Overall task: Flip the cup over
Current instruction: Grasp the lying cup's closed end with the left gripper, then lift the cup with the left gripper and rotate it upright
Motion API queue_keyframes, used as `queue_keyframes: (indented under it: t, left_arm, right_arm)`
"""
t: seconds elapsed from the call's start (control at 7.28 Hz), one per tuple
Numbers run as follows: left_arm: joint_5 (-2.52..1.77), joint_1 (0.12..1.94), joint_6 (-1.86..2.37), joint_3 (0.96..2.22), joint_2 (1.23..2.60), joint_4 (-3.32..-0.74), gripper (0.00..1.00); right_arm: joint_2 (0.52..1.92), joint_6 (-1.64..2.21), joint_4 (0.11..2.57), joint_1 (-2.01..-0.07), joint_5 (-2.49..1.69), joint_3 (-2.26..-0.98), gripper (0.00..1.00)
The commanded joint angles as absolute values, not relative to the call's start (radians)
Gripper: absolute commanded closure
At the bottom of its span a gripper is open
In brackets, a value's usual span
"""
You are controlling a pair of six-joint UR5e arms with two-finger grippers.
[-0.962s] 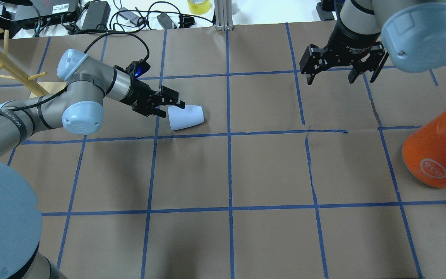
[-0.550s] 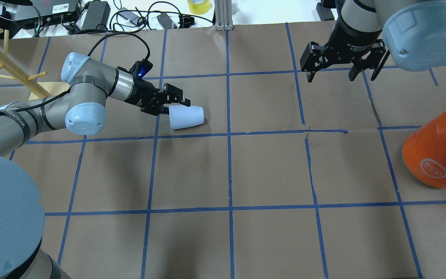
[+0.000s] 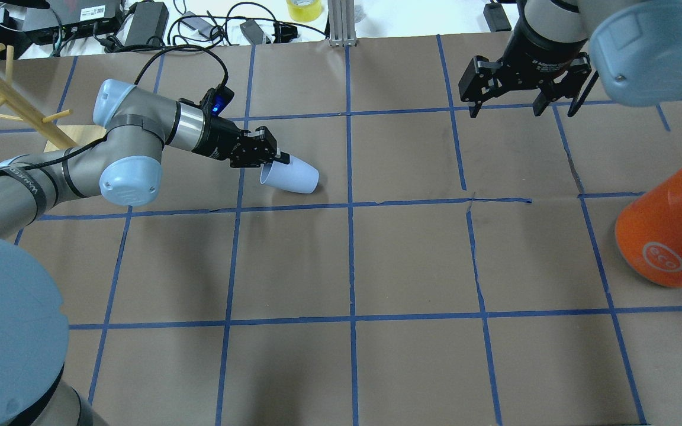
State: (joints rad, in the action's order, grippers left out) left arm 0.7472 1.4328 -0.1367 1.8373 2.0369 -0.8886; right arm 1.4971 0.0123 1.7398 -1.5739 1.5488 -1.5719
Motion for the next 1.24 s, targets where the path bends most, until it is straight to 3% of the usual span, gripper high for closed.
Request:
queue_keyframes:
  t: [0.0,0.27,0.69,1.1]
  left_arm:
    - [0.742,1.439,-0.096,1.835,2.004,-0.888,0.96]
    - [0.783,1.448,0.056,1.784,1.956,-0.87,0.96]
    - [1.269,1.454,0.035,1.686,1.911,-0.89,0.97]
    - [1.492,1.454,-0.21,1.595,1.982,-0.94,0.97]
  right_arm:
    - [1.497,0.012,1.746,-1.574,1.546,-1.574,0.0]
    - [1.497,0.011,1.772,-1.575,1.545,-1.572,0.0]
    - [1.496,0.006,1.779,-1.572,1.546,-1.574,0.0]
    - [1.496,0.006,1.779,-1.574,1.549,-1.574,0.0]
